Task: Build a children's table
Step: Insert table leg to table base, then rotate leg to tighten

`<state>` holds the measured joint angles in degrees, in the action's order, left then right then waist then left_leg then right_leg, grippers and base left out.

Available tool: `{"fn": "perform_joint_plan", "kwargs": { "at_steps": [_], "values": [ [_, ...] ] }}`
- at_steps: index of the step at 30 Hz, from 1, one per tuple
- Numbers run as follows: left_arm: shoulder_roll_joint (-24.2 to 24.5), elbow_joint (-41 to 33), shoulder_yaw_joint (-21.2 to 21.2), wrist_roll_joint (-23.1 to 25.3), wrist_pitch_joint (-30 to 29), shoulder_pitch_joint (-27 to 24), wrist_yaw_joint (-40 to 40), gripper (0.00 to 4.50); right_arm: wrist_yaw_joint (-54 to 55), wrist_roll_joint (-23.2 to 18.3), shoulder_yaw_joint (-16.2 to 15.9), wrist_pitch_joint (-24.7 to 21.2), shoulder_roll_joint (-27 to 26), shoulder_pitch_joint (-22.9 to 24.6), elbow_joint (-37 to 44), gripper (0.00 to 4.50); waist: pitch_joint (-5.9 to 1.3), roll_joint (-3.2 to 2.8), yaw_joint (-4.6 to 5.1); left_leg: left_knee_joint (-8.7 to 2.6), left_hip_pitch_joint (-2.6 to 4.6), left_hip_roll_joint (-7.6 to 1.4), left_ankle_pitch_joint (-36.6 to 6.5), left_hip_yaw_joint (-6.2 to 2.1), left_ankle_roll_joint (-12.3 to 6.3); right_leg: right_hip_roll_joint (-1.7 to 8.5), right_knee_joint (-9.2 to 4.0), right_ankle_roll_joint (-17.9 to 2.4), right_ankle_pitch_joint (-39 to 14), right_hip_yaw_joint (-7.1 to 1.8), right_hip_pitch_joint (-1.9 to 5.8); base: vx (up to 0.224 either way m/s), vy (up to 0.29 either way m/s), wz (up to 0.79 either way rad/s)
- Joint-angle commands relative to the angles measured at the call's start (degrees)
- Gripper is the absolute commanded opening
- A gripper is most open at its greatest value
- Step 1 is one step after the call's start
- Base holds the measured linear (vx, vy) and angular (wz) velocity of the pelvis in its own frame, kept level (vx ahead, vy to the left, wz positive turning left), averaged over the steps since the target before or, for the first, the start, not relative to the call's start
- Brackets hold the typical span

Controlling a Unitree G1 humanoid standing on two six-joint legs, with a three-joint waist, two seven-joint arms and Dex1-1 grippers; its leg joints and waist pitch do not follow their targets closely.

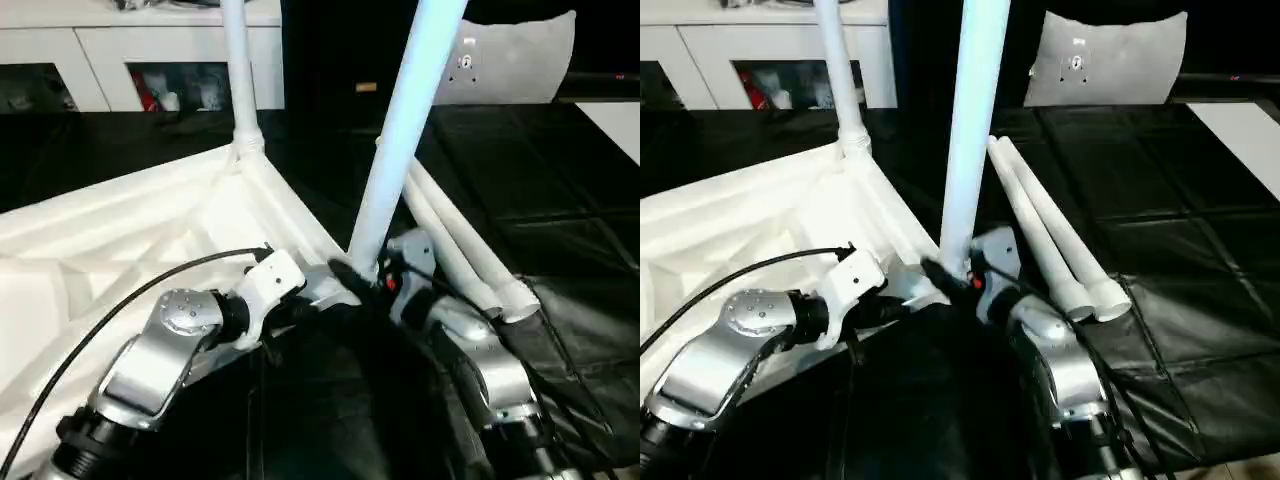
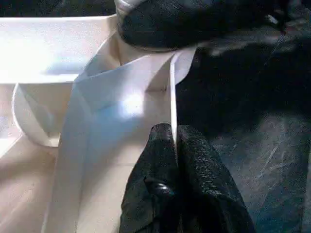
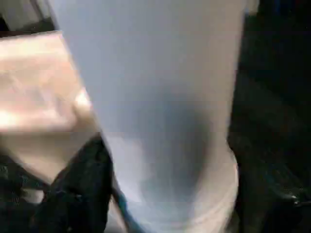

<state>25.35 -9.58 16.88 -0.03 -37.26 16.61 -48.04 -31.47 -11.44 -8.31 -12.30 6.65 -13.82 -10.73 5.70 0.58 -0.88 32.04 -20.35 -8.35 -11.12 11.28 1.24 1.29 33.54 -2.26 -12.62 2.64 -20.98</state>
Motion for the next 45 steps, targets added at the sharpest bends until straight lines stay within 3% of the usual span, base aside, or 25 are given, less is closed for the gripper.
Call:
{"fn": "perform_joint_plan", "kwargs": {
  "at_steps": [1,7,9,16,19,20,22,27,34,42,45],
  "values": [
    [2.45,3.66,-0.49,1.84,1.23,0.64,-0.27,0.00,-2.11,-0.06,-0.73,-1.57,1.16,2.16,0.00,3.68,-3.02,-0.92,-0.70,-3.30,0.32,-5.74,-6.96,-3.02,-3.94,7.78,-3.52,-13.19,-3.77,-3.98,2.09,0.000,0.000,0.00],
    [6.11,7.86,2.32,2.07,8.98,2.48,-5.72,0.00,-7.69,-2.00,0.36,0.01,5.53,4.05,3.50,4.20,-2.83,-1.01,-1.61,-3.30,0.68,-5.80,-10.05,-2.99,-2.46,7.83,-3.87,-11.96,-9.37,-4.23,1.72,0.000,0.000,0.00],
    [8.71,11.22,4.60,2.96,14.62,3.75,-10.20,0.00,-12.97,-3.48,1.06,1.19,9.71,4.71,6.17,4.29,-2.81,-1.06,-1.89,-3.28,0.64,-5.73,-10.00,-3.02,-2.87,7.67,-3.97,-11.26,-9.11,-4.19,1.76,0.000,0.000,0.00],
    [10.27,16.18,6.54,0.96,21.99,6.02,-18.54,0.00,-21.51,-5.39,1.26,2.09,15.30,2.72,7.89,4.47,-3.08,-1.09,-2.34,-2.84,0.60,-5.67,-7.43,-2.88,-4.17,7.83,-3.38,-12.73,-5.31,-3.99,1.91,0.000,0.000,0.00],
    [11.05,18.21,8.11,0.55,25.10,7.19,-21.74,0.00,-24.80,-5.36,0.07,2.16,17.55,1.13,7.82,4.47,-3.21,-1.15,-2.59,-2.66,0.57,-5.73,-5.48,-2.84,-5.15,7.79,-2.87,-13.48,-1.81,-3.90,1.97,0.000,0.000,0.00],
    [11.17,18.82,8.64,0.59,25.98,7.63,-22.56,0.00,-25.89,-5.08,-0.68,2.19,18.23,0.50,7.75,4.47,-3.26,-1.51,-2.79,-2.61,0.76,-5.83,-5.39,-2.82,-5.14,7.84,-2.78,-13.64,-1.30,-3.91,1.82,0.000,0.000,0.00],
    [11.02,20.58,9.57,0.87,28.63,8.76,-24.65,0.00,-29.15,-3.51,-2.81,2.58,19.75,-1.21,7.15,4.47,-3.32,-1.34,-3.03,-2.53,0.77,-5.78,-5.35,-2.70,-5.50,7.69,-2.68,-14.10,-0.27,-3.75,1.94,0.000,0.000,0.00],
    [10.63,22.17,10.72,1.50,30.93,10.10,-27.45,0.00,-32.67,-1.13,-5.69,3.71,20.81,-4.17,4.18,4.47,-3.40,-1.48,-4.07,-2.46,0.80,-6.03,-5.30,-2.69,-4.98,7.89,-2.49,-14.49,-0.79,-3.66,1.87,0.000,0.000,0.00],
    [10.18,24.38,12.03,2.03,34.07,11.58,-30.03,0.00,-36.91,-1.76,-7.76,2.03,20.57,-7.89,0.45,4.47,-3.27,-1.46,-4.35,-2.45,0.68,-6.10,-5.84,-2.71,-4.74,8.11,-2.57,-14.26,-2.57,-3.67,1.89,0.000,0.000,0.00],
    [9.81,25.11,12.70,2.29,35.57,12.03,-31.67,0.00,-39.35,-2.17,-8.09,2.21,18.64,-11.67,-4.91,3.69,-3.31,-1.55,-4.53,-2.40,0.59,-6.17,-5.16,-2.68,-4.83,8.14,-2.31,-14.67,-1.59,-3.57,1.79,0.000,0.000,0.00],
    [9.76,25.49,12.79,2.50,36.01,12.22,-31.94,0.00,-39.98,-2.29,-8.36,2.60,18.22,-12.29,-5.53,3.60,-3.26,-1.59,-4.66,-2.43,0.63,-6.22,-5.68,-2.68,-4.69,8.13,-2.36,-14.57,-2.23,-3.56,1.74,0.000,0.000,0.00]
  ]
}}
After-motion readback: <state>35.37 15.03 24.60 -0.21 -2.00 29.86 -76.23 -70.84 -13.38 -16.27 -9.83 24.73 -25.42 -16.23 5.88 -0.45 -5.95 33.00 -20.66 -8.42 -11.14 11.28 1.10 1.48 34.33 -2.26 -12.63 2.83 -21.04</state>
